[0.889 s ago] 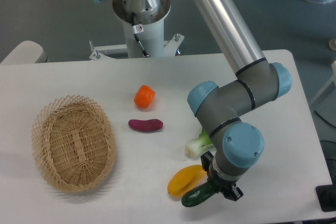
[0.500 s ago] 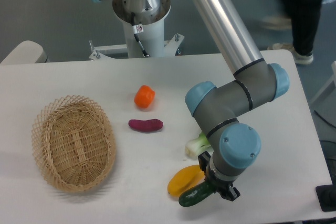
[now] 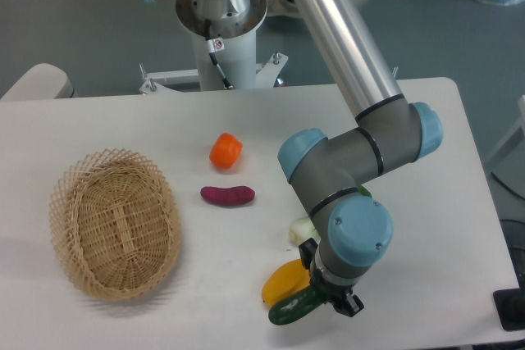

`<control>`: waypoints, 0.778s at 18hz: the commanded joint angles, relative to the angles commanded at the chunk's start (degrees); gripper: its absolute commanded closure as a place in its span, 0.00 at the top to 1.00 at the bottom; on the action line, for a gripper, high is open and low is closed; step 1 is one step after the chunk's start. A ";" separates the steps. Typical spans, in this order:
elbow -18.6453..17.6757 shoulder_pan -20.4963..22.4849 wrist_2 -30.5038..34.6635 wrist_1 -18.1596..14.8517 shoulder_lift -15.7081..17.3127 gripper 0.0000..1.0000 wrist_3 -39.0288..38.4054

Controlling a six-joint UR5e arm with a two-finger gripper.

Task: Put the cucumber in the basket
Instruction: 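Close the gripper on the green cucumber beside the yellow fruit, then lift the cucumber and carry it toward the wicker basket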

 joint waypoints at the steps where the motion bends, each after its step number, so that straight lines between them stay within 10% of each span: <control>1: -0.18 -0.09 -0.09 0.00 0.17 0.11 -0.44; 14: -16.16 -7.20 -2.02 0.00 13.26 0.10 -5.10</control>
